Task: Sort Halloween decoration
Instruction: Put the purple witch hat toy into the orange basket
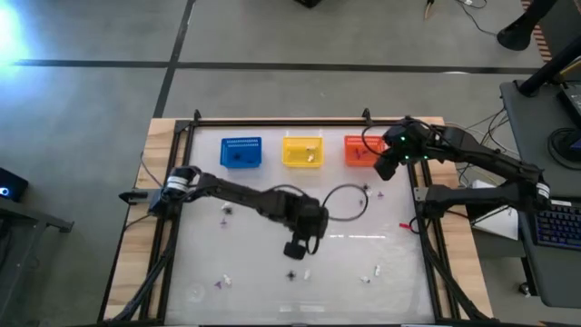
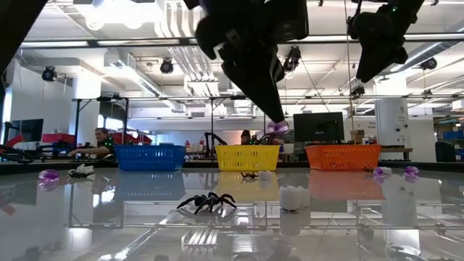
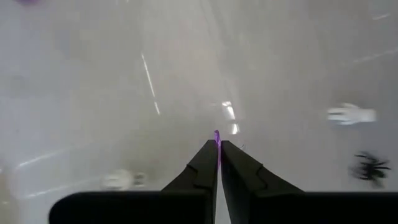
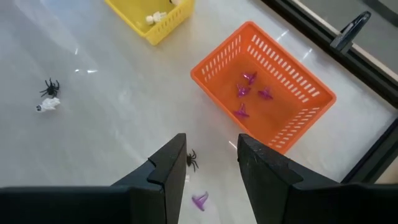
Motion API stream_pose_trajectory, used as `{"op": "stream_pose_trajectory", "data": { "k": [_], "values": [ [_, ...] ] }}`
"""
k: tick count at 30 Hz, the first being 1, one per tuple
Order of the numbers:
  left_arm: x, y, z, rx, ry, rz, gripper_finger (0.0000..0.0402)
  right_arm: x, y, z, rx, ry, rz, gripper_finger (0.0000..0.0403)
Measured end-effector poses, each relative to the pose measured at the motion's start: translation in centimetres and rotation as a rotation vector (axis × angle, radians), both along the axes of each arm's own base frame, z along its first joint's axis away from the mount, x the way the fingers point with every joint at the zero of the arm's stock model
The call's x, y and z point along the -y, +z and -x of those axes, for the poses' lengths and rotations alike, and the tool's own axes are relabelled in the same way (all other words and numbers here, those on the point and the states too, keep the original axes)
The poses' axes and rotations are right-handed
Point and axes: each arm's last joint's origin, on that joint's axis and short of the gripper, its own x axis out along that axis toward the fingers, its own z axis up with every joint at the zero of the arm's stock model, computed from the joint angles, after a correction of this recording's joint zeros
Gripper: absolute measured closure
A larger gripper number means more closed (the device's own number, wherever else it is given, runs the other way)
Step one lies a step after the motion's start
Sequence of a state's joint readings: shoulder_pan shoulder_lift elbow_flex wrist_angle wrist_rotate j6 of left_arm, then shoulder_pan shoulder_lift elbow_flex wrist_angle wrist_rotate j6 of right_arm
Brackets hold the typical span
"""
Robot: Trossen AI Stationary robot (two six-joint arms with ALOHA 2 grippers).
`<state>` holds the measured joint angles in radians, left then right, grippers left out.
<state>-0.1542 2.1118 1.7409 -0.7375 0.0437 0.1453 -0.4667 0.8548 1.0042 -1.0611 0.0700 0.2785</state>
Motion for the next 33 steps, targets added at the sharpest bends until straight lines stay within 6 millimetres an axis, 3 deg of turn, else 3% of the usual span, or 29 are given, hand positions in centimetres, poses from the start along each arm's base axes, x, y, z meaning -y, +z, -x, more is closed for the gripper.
{"op": "stream_pose_trajectory", "data": {
  "k": [13, 23, 33],
  "values": [
    [-11.0, 2.5, -1.4, 0.234, -0.021, -0.004, 0.0401, -0.1, 0.1, 0.2, 0.006, -0.009, 0.007, 0.0266],
    [-19.6, 3.7, -0.9, 0.433, 0.035, 0.065, 0.0401, -0.1, 0.2, 0.3, 0.004, 0.014, 0.031, 0.0266],
    [-24.2, 4.3, 0.2, 0.516, 0.083, 0.066, 0.0401, 0.3, 0.5, 0.2, 0.005, -0.051, 0.116, 0.0266]
  ]
}}
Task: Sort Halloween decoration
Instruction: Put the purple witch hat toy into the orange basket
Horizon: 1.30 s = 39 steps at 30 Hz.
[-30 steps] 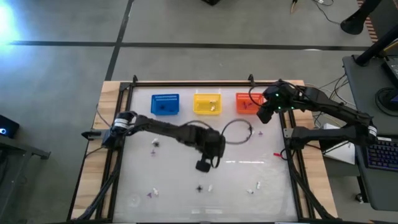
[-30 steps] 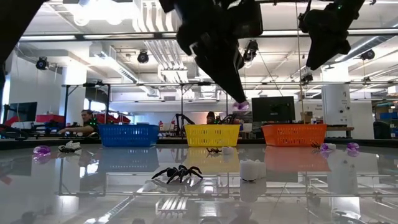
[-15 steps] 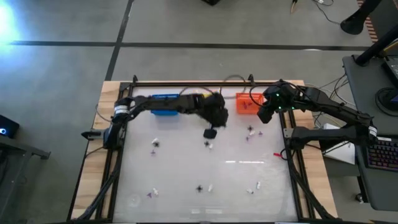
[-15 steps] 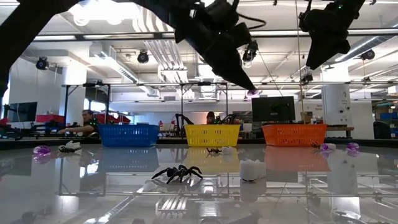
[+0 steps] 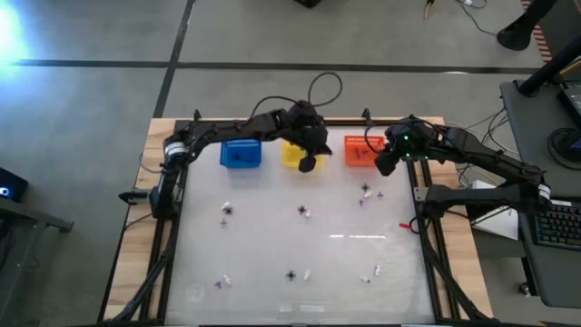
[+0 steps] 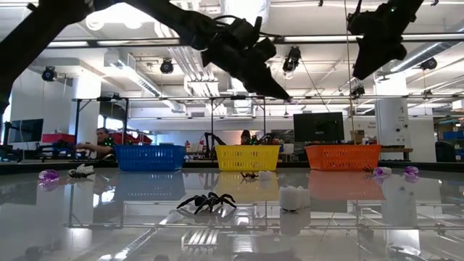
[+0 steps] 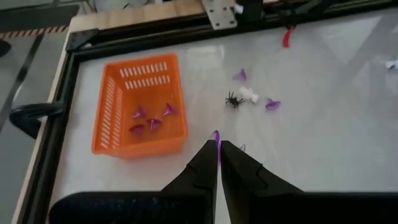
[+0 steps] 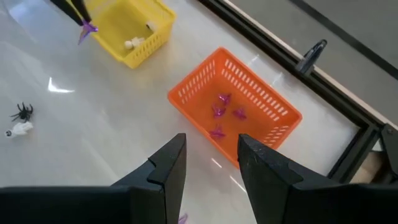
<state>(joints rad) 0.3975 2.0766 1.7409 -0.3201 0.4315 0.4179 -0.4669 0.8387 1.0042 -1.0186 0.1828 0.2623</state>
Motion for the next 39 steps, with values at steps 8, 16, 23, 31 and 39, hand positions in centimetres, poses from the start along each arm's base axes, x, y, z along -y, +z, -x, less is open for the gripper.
{"op": "stream_pose_trajectory", "data": {
  "k": [8, 16, 23, 31, 39],
  "values": [
    [-1.6, 0.4, -0.2, 0.109, -0.006, -0.009, 0.0401, 0.0, 0.0, -0.1, 0.007, -0.001, 0.004, 0.0266],
    [-2.3, -0.4, -0.8, 0.149, 0.005, -0.017, 0.0401, 0.1, 0.1, -0.1, 0.011, -0.001, 0.006, 0.0266],
    [-2.8, -1.3, -1.9, 0.199, 0.050, 0.039, 0.0401, 0.1, 0.1, -0.2, 0.021, -0.001, 0.011, 0.0266],
    [-4.3, -0.8, -5.1, 0.158, 0.056, 0.080, 0.0401, 0.1, 0.2, -0.2, 0.028, -0.004, 0.010, 0.0266],
    [-5.4, -2.3, -6.7, 0.032, 0.028, 0.105, 0.0401, 0.0, 0.0, 0.0, 0.016, -0.008, -0.009, 0.0266]
  ]
}}
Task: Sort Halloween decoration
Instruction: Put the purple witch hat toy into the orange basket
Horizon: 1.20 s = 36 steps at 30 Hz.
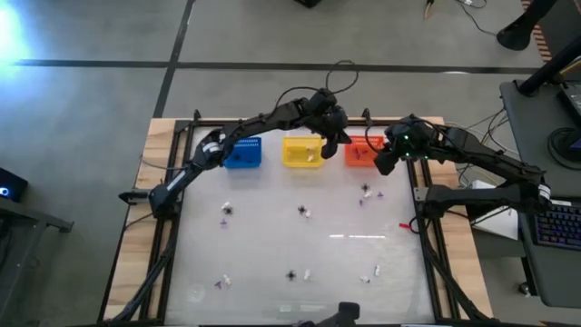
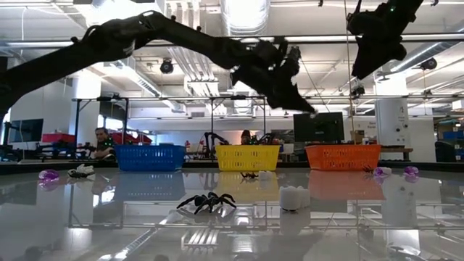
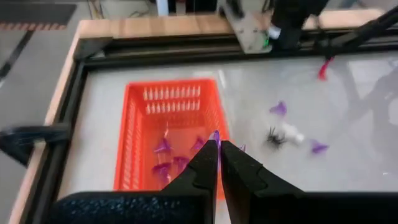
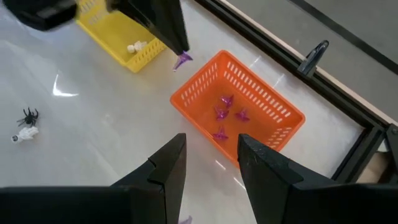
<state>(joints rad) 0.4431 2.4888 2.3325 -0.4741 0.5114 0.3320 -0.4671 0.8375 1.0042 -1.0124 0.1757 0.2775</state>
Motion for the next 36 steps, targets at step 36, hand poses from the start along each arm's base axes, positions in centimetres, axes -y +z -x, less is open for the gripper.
{"op": "stream_pose_trajectory", "data": {
  "k": [36],
  "values": [
    [-0.9, 0.9, 0.1, 0.034, 0.099, 0.058, 0.0402, 0.0, 0.0, 0.0, -0.005, 0.004, 0.005, 0.0266]
  ]
}}
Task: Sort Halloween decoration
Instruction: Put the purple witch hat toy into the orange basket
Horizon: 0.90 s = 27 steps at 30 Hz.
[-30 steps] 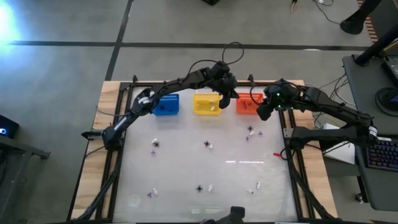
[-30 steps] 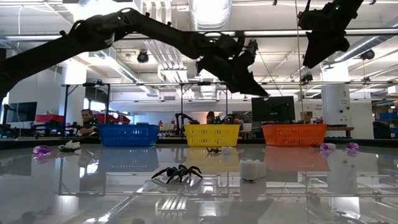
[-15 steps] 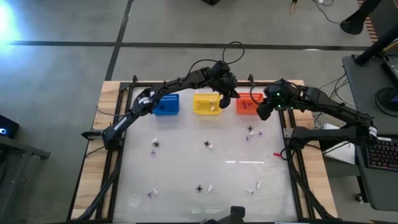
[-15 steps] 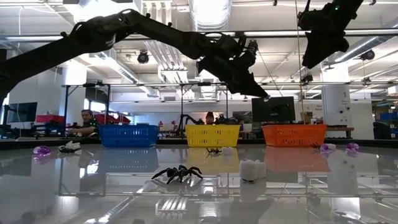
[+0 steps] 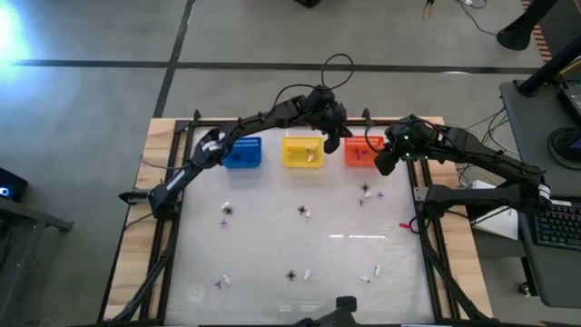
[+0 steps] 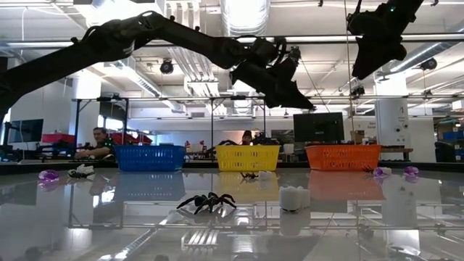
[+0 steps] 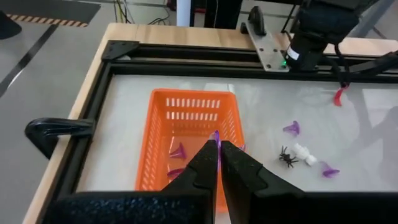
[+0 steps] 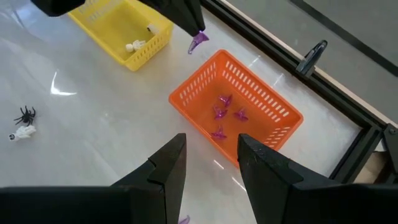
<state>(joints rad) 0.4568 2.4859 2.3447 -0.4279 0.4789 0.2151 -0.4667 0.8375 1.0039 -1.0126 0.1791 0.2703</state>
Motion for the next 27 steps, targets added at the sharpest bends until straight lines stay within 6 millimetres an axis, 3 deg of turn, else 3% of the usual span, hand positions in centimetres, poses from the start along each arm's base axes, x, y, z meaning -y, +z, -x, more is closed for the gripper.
{"op": "stream_pose_trajectory", "data": {
  "k": [10, 18, 27],
  "values": [
    [-0.1, 0.7, -0.2, 0.046, 0.025, 0.023, 0.0402, 0.0, 0.0, 0.0, 0.000, 0.001, 0.000, 0.0266],
    [-0.2, 1.0, -0.6, 0.052, 0.228, 0.056, 0.0402, 0.0, 0.0, 0.0, -0.004, 0.006, 0.003, 0.0266],
    [1.2, 0.7, -1.2, 0.045, 0.234, 0.098, 0.0402, 0.0, 0.0, 0.0, -0.013, 0.025, 0.014, 0.0266]
  ]
}}
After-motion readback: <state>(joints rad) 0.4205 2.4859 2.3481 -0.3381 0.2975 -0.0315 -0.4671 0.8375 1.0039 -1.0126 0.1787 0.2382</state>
